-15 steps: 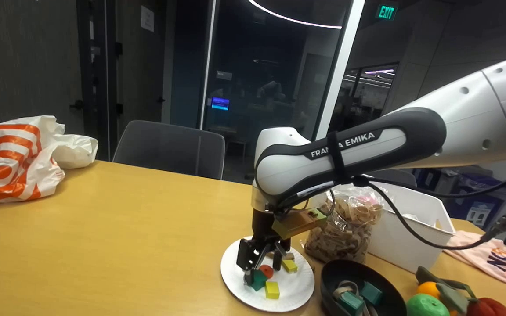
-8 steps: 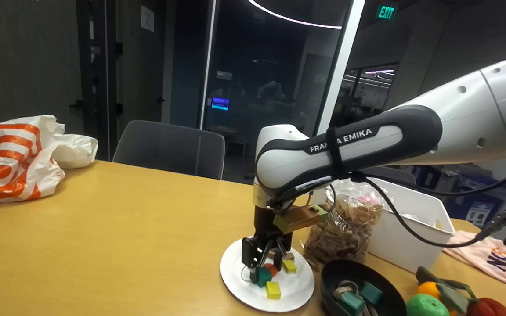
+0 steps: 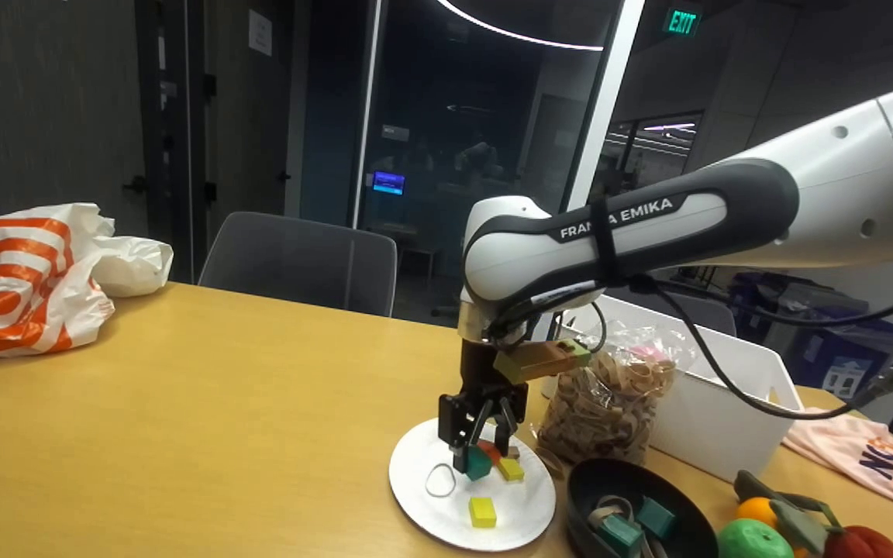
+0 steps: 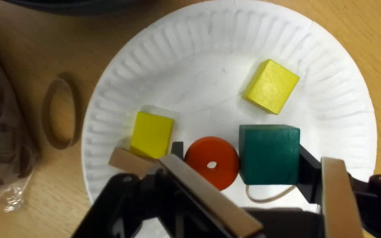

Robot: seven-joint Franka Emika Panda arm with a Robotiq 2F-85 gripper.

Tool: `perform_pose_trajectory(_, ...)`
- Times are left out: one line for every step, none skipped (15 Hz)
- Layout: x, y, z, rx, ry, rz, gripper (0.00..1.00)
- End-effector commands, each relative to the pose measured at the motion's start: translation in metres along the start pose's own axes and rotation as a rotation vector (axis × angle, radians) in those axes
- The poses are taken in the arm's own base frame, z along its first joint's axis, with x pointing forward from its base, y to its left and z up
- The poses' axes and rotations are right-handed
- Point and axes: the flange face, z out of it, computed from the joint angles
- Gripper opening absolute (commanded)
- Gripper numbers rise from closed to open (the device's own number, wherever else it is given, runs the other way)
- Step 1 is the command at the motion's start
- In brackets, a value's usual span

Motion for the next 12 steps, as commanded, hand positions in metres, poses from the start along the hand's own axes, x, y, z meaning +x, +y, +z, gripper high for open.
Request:
perform_pose_trajectory(-0.018,0.023,-0.046,0.011,-0.014,0.078,0.53)
perform_pose_trajectory(-0.026,0.032,-0.056,0.006,-0.024,0.101,0.53)
perform_pose_trajectory(-0.033,0.04,-0.064,-0.001,-0.04,0.126,0.53)
perform_pose_trajectory(-0.042,0.049,-0.071,-0.006,-0.054,0.151,0.53)
perform_pose_trajectory(-0.051,0.058,-0.079,-0.003,-0.065,0.174,0.53)
perform_pose_trajectory(-0.061,0.066,-0.086,0.002,-0.078,0.192,0.53)
perform_pose_trajectory(-0.069,0.074,-0.09,0.005,-0.087,0.21,0.53)
perform_pose_trajectory(-0.079,0.082,-0.092,0.02,-0.103,0.23,0.53)
perform_pose_trajectory(-0.089,0.089,-0.09,0.037,-0.121,0.251,0.53)
perform_pose_trajectory(-0.099,0.095,-0.088,0.057,-0.139,0.269,0.53)
perform_pose_trajectory(-0.11,0.099,-0.084,0.079,-0.159,0.281,0.53)
perform_pose_trajectory(-0.119,0.103,-0.08,0.097,-0.175,0.294,0.53)
